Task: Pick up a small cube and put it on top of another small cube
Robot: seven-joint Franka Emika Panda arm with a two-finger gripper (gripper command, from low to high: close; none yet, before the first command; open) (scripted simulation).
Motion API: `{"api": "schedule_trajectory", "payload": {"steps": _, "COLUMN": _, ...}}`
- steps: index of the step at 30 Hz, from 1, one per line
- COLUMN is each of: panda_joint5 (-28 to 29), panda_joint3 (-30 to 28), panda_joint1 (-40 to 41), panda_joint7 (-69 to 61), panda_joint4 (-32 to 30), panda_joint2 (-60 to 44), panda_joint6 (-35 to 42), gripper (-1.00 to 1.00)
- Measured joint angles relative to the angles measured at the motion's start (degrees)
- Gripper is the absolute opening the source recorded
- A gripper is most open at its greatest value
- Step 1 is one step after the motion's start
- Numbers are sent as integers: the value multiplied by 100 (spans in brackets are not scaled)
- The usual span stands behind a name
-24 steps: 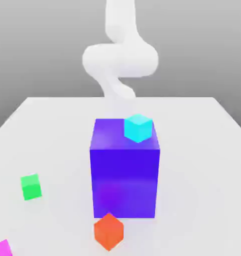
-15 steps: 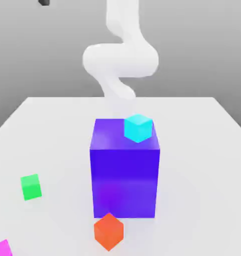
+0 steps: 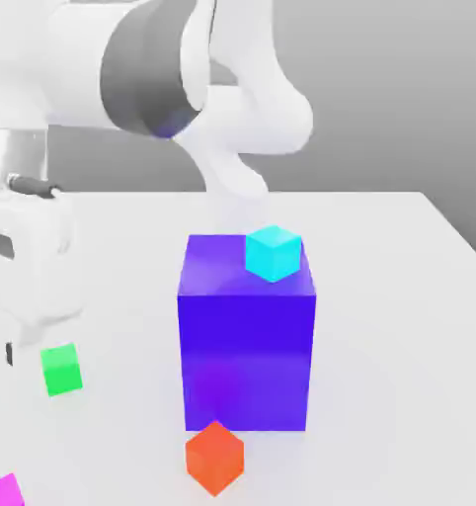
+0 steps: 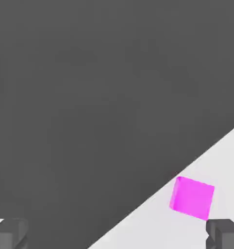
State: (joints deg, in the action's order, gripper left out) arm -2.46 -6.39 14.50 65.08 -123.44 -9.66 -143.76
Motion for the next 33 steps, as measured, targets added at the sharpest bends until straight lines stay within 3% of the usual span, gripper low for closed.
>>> {"api": "schedule_trajectory", "payload": {"steps": 11, "panda_joint5": -566, "panda_joint3": -71, "panda_joint1": 487, "panda_joint7": 247, "panda_joint4": 402, "panda_joint2": -2305, "panda_joint6": -803, "gripper": 0}}
{"api": "schedule_trajectory", "payload": {"steps": 12, "panda_joint5": -596, "panda_joint3": -36, "panda_joint1": 516, "panda_joint7": 229, "panda_joint4": 442, "panda_joint2": -2474, "panda_joint6": -928, "gripper": -100}}
{"api": "schedule_trajectory", "payload": {"steps": 18, "panda_joint5": -618, "panda_joint3": -19, "panda_joint1": 530, "panda_joint7": 214, "panda_joint4": 462, "panda_joint2": -2559, "panda_joint6": -996, "gripper": -100}}
{"api": "schedule_trajectory", "payload": {"steps": 23, "panda_joint5": -463, "panda_joint3": -173, "panda_joint1": 424, "panda_joint7": 303, "panda_joint4": 263, "panda_joint2": -1817, "panda_joint6": -451, "gripper": -100}}
{"api": "schedule_trajectory", "payload": {"steps": 33, "panda_joint5": 542, "panda_joint3": -872, "panda_joint1": 693, "panda_joint7": -529, "panda_joint4": -1724, "panda_joint2": 47, "panda_joint6": -648, "gripper": -100}}
